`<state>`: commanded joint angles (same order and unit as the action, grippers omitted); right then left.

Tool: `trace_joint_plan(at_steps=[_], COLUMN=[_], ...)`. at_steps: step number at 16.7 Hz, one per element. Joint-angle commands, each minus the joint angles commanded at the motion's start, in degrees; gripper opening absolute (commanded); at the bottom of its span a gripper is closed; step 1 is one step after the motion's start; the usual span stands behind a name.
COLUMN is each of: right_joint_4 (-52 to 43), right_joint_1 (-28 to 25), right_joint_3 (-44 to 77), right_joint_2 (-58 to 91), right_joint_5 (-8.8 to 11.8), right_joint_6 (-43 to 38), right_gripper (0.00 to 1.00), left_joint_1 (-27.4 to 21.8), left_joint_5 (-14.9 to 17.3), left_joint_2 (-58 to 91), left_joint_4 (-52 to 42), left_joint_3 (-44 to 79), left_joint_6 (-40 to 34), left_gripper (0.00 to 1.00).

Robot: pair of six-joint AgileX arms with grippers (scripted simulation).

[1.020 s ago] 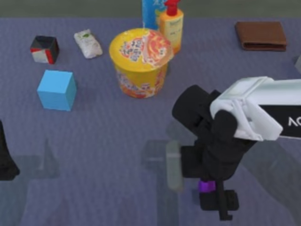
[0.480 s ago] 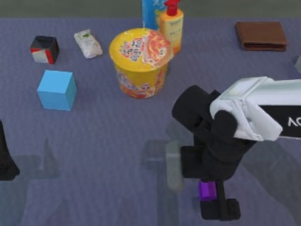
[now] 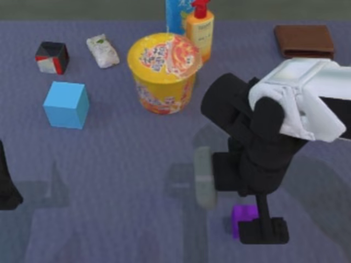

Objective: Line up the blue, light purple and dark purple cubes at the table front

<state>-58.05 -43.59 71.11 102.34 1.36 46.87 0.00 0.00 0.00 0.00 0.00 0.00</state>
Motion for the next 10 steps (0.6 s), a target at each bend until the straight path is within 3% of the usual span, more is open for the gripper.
trace_joint_plan(at_steps=[10], right_joint_4=[-4.24], right_joint_1=[1.10], right_joint_3=[3.90], right_joint_2=[-0.51], right_joint_5=[-0.06], right_joint_6=[-1.88], right_gripper=[1.00], left_joint_1=[0.00], left_joint_5=[0.00], left_joint_2=[0.00], left_joint_4=[0.00], left_joint_3=[0.00], left_joint_6=[0.00], left_gripper=[1.00])
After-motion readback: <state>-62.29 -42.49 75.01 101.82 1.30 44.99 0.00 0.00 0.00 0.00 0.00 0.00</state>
